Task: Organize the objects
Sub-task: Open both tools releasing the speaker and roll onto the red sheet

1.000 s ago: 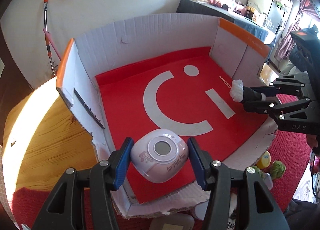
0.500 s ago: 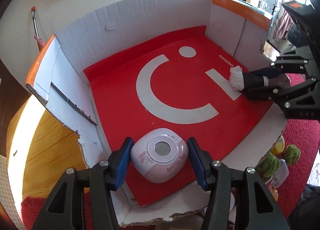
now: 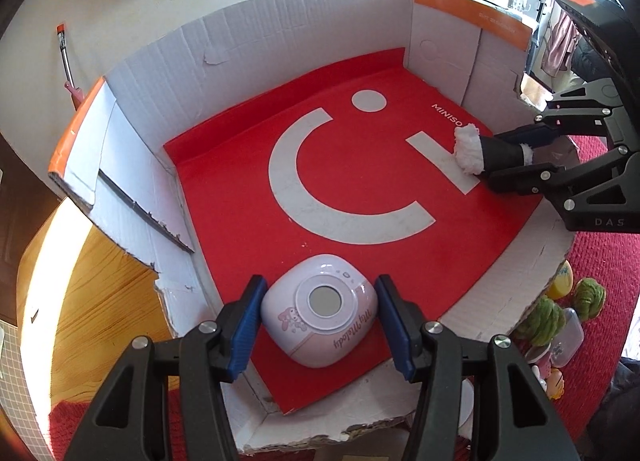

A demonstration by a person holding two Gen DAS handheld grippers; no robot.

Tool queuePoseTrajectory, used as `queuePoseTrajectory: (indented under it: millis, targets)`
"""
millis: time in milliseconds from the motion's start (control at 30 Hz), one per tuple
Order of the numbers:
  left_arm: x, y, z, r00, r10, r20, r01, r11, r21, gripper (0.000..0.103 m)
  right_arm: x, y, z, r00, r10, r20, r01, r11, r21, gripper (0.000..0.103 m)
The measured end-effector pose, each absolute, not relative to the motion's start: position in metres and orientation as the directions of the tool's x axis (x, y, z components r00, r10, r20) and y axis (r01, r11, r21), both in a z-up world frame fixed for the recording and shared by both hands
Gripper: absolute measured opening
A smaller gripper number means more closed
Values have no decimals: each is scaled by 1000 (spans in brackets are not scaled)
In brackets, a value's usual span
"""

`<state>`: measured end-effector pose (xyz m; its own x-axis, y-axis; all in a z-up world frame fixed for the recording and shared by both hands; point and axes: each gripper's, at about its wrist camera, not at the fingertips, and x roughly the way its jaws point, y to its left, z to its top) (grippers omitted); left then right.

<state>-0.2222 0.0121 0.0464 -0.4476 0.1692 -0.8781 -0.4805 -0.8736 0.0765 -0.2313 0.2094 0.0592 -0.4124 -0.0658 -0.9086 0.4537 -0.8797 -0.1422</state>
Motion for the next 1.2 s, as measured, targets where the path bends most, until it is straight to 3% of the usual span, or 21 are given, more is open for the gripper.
queuePoseTrajectory:
  millis: [433, 533, 1200]
  targets:
    - [-221, 11, 48, -446, 173, -878, -487, -870, 75, 61, -227, 212, 63, -412, -41, -910, 460, -872, -169, 34]
    - [-221, 11, 48, -446, 174, -878, -490, -868, 76, 62, -226, 214, 66, -417, -29, -908, 457, -871, -182, 40]
    - [-222, 13, 47, -442, 179, -879, -487, -871, 68, 67, -220, 233, 83, -418, -25, -908, 456, -870, -186, 47]
